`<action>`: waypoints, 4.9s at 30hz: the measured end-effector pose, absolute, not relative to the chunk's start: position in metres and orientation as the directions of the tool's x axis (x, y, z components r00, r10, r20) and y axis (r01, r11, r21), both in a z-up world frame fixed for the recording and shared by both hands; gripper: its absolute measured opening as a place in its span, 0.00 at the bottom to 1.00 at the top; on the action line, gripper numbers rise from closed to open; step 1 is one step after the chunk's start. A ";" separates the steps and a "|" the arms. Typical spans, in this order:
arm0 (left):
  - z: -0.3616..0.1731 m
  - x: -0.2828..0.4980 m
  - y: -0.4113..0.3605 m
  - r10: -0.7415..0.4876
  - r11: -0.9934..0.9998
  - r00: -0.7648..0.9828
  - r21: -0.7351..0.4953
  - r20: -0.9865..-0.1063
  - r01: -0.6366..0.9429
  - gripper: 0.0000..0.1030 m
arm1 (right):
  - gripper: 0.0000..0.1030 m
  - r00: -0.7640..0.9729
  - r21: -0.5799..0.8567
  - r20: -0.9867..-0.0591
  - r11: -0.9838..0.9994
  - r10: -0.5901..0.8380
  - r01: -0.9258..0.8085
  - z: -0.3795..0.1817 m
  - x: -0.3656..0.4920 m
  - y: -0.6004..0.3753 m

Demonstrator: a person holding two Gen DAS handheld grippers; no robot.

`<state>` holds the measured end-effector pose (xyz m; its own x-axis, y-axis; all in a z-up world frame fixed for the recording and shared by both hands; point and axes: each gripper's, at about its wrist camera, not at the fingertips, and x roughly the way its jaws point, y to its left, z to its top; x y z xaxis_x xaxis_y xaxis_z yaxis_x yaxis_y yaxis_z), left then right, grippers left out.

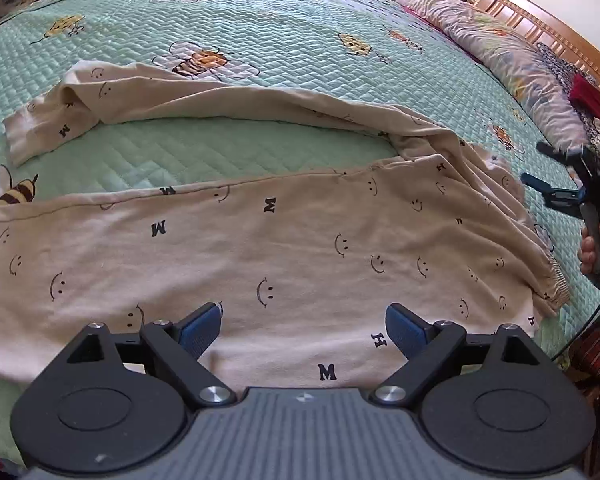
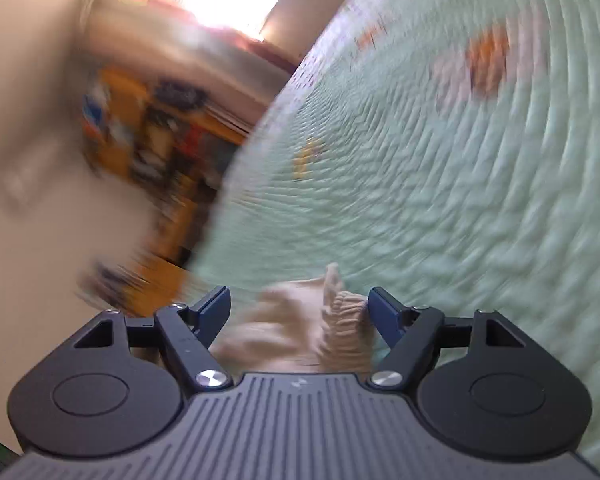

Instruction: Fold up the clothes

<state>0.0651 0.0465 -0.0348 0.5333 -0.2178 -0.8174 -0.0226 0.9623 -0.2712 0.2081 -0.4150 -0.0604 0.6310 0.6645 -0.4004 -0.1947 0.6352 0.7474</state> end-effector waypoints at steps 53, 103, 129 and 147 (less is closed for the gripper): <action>-0.050 0.039 0.101 -0.318 0.901 0.637 -0.433 -0.702 -0.028 0.97 | 0.39 0.810 0.273 -0.580 0.957 0.085 0.095 -0.016 0.150 -0.383; -0.061 0.031 0.142 -0.171 0.942 0.638 -0.315 -0.751 -0.117 0.99 | 0.88 0.637 0.237 -0.683 0.933 0.357 -0.269 -0.051 0.001 -0.145; -0.063 0.029 0.136 -0.141 0.959 0.640 -0.265 -0.755 -0.103 0.99 | 0.75 0.728 0.722 -0.542 0.676 0.421 0.146 -0.082 0.012 -0.317; -0.061 0.038 0.117 -0.045 0.980 0.577 -0.149 -0.815 -0.135 0.99 | 0.49 0.817 0.768 -0.447 0.626 0.365 0.140 -0.095 0.019 -0.353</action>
<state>0.0376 0.1168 -0.0609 0.5773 -0.0448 -0.8153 -0.1349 0.9795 -0.1494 0.0188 -0.3532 -0.0953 0.8168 0.3653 -0.4465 0.1398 0.6256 0.7675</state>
